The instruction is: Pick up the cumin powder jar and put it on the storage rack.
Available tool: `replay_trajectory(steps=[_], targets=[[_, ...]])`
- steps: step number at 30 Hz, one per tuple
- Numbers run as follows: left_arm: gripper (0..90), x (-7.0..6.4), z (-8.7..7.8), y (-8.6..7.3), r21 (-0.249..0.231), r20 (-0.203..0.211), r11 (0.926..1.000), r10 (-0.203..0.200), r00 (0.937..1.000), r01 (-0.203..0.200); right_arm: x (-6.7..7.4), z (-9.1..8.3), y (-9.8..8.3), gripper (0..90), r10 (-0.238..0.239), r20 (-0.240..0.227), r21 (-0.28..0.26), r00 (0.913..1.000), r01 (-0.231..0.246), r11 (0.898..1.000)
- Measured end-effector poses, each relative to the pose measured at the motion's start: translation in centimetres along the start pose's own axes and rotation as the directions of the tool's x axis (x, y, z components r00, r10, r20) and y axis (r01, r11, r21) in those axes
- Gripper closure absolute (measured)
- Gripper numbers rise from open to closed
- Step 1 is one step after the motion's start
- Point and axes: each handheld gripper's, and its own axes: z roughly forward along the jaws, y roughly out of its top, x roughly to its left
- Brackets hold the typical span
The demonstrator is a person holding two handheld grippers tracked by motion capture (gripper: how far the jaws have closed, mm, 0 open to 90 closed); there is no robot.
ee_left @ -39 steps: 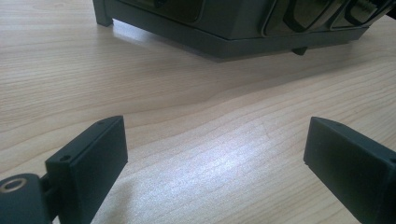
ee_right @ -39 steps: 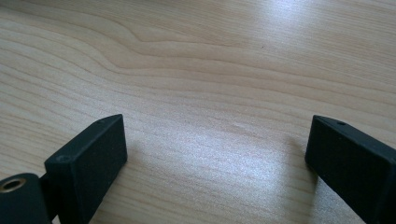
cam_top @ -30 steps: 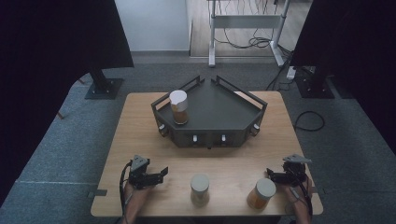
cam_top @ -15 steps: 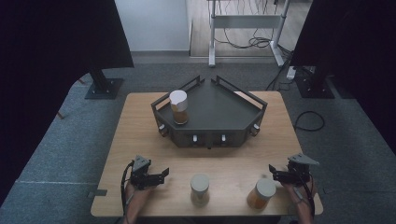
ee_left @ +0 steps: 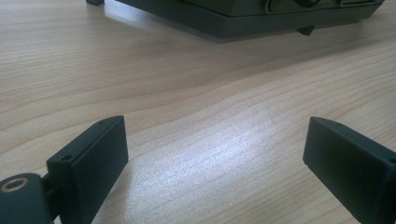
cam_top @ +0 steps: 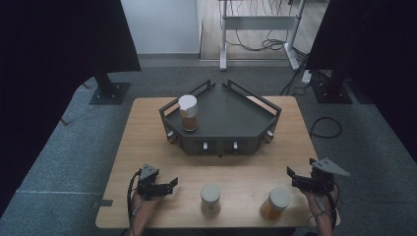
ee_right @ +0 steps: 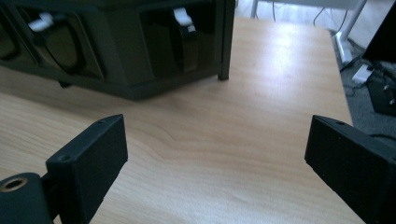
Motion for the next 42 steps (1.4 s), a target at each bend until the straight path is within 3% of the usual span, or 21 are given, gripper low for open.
replay_trajectory(steps=[11, 17, 27, 35, 42], targets=[[6.1, 0.4, 0.3, 0.9, 0.063, 0.002, 0.9977, -0.025, 0.9997, 0.025, 0.9, -2.4, 2.1, 5.2, -0.02, -0.006, -0.054, 0.9998, 0.02, 0.998], [6.4, 0.4, 0.3, 1.0, 0.08, 0.0, 0.9965, -0.024, 0.9997, 0.024, 1.1, -3.5, 2.8, 5.2, -0.005, -0.029, -0.083, 0.9996, 0.003, 0.997], [6.5, -0.4, 0.4, 1.3, 0.1, -0.026, 0.9948, 0.021, 0.9994, -0.019, 2.1, -4.5, 3.7, 5.1, -0.007, -0.038, -0.109, 0.9993, 0.002, 0.994], [7.4, -0.4, 0.3, 1.2, 0.096, -0.03, 0.9953, 0.016, 0.9994, -0.013, 3.2, -4.6, 4.2, 4.9, -0.01, -0.049, -0.109, 0.9988, 0.004, 0.994], [7.5, -1.5, 0.5, 1.5, 0.118, -0.065, 0.9916, 0.062, 0.996, -0.054, 3.9, -4.6, 4.7, 4.8, -0.013, -0.062, -0.106, 0.998, 0.006, 0.994]])
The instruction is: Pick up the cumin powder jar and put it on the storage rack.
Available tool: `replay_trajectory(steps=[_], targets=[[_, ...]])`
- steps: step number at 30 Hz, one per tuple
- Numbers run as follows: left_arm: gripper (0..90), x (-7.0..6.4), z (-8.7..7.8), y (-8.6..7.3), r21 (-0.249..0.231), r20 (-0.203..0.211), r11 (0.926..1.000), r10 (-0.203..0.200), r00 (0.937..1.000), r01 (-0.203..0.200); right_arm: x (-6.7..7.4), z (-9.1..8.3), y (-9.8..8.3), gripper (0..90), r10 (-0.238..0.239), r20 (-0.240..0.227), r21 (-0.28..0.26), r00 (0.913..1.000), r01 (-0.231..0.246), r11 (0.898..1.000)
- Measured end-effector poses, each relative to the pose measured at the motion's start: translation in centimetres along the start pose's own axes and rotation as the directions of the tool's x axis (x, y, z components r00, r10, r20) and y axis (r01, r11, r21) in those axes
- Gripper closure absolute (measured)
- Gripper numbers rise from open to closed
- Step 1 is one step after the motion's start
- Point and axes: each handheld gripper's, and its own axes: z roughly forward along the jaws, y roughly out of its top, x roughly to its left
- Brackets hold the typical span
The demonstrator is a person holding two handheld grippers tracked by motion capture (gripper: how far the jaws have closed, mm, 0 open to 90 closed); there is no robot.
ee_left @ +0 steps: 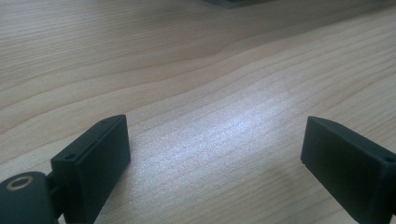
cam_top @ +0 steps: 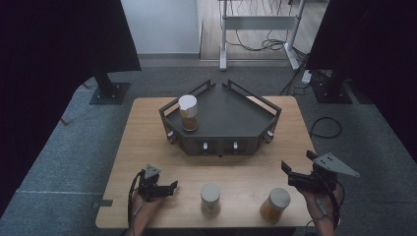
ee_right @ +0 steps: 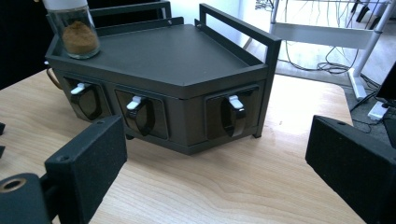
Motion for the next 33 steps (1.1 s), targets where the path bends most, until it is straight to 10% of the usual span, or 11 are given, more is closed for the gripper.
replay_trajectory(steps=[33], targets=[[7.3, -1.8, 0.4, 0.5, 0.034, -0.063, 0.9972, 0.069, 0.9957, -0.067, 3.2, 1.5, 1.1, 4.8, -0.028, -0.097, -0.003, 0.9949, 0.027, 1.0]])
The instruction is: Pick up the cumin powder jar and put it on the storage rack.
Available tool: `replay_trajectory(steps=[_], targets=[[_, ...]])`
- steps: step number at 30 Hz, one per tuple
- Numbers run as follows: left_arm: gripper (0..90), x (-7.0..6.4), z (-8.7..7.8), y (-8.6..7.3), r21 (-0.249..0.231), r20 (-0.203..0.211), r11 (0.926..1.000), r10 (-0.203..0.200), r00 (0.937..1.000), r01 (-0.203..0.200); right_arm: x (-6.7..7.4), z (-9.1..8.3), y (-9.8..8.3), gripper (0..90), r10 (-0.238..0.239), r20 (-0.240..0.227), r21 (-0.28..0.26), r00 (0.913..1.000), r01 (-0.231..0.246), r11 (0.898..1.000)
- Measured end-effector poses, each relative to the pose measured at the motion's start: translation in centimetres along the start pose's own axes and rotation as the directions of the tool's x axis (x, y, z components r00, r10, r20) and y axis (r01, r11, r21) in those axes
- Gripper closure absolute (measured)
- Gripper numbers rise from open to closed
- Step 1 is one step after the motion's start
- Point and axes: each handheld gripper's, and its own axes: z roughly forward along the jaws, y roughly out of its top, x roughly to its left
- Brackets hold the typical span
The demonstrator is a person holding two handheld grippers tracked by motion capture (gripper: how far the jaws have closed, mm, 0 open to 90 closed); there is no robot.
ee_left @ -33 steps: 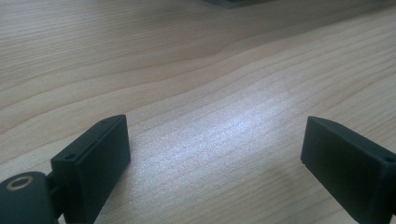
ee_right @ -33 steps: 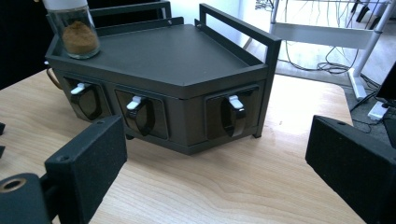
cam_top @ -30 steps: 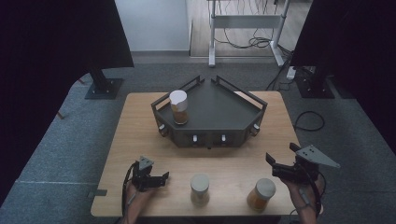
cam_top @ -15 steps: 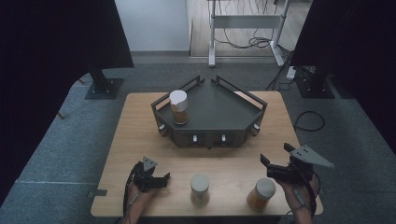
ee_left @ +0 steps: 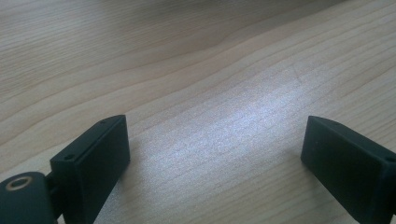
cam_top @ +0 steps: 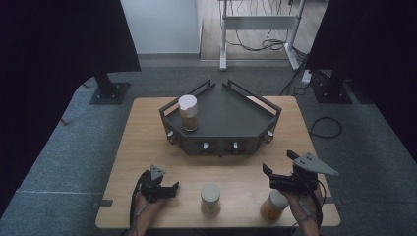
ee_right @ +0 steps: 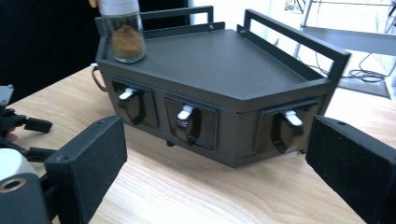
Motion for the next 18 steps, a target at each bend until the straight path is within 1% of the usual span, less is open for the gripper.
replay_trajectory(steps=[8, 18], targets=[[7.3, 0.0, 0.0, 0.0, 0.0, 0.0, 1.0, 0.0, 1.0, 0.0, 1.0, 0.7, 0.4, 4.8, -0.017, -0.034, -0.001, 0.9993, 0.016, 1.0], [7.3, -0.1, 0.0, 0.0, 0.0, -0.002, 1.0, 0.0, 1.0, 0.0, 1.9, 1.5, 0.7, 4.8, -0.028, -0.065, -0.002, 0.9975, 0.028, 1.0]])
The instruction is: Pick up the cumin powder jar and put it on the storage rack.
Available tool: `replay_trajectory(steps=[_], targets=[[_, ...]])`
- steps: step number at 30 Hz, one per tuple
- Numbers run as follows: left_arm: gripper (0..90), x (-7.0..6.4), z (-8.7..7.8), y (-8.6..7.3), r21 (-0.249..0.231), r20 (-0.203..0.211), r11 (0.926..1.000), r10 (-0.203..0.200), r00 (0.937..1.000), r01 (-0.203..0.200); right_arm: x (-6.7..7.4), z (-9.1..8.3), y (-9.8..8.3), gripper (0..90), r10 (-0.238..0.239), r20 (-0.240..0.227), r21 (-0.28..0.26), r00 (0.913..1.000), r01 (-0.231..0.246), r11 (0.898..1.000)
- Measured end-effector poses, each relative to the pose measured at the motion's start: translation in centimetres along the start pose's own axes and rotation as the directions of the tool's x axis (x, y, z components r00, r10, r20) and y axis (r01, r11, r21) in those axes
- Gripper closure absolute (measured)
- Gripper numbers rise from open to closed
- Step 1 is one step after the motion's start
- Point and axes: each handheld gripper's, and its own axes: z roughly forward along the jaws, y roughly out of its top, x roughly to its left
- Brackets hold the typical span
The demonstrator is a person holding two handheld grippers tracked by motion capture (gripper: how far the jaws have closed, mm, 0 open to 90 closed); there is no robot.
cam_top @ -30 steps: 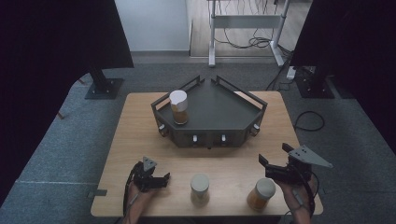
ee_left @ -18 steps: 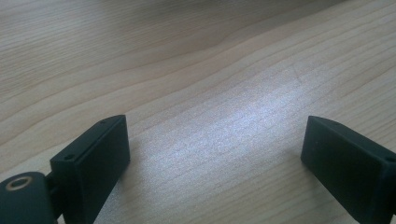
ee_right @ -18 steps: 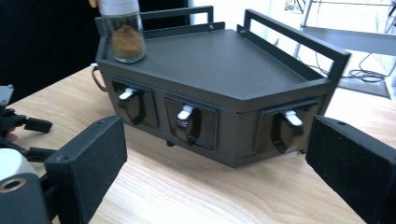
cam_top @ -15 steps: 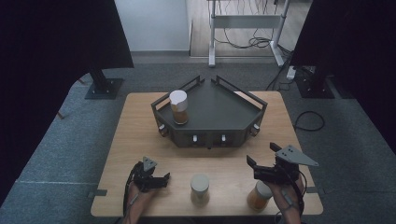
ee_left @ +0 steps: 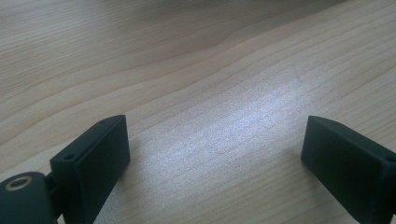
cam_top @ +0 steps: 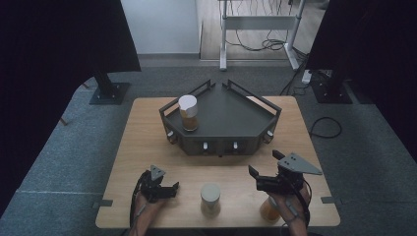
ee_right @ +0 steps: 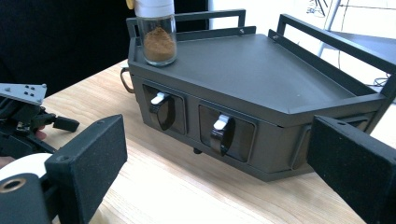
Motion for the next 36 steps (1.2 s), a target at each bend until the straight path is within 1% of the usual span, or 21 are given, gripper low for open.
replay_trajectory(steps=[9, 22, 36], targets=[[7.3, -0.1, 0.0, 0.0, 0.001, -0.003, 1.0, -0.001, 1.0, 0.001, 0.5, 0.7, 0.2, 4.8, -0.001, -0.024, 0.008, 0.9997, 0.001, 1.0], [6.7, -0.2, 0.0, 0.0, 0.002, -0.004, 1.0, -0.001, 1.0, 0.001, 1.4, 1.7, 0.6, 4.8, -0.01, -0.067, 0.002, 0.9977, 0.01, 1.0], [6.5, -0.2, 0.0, 0.0, 0.002, -0.004, 1.0, -0.001, 1.0, 0.001, 2.5, 3.2, 0.7, 4.9, -0.017, -0.131, -0.003, 0.9912, 0.017, 1.0]])
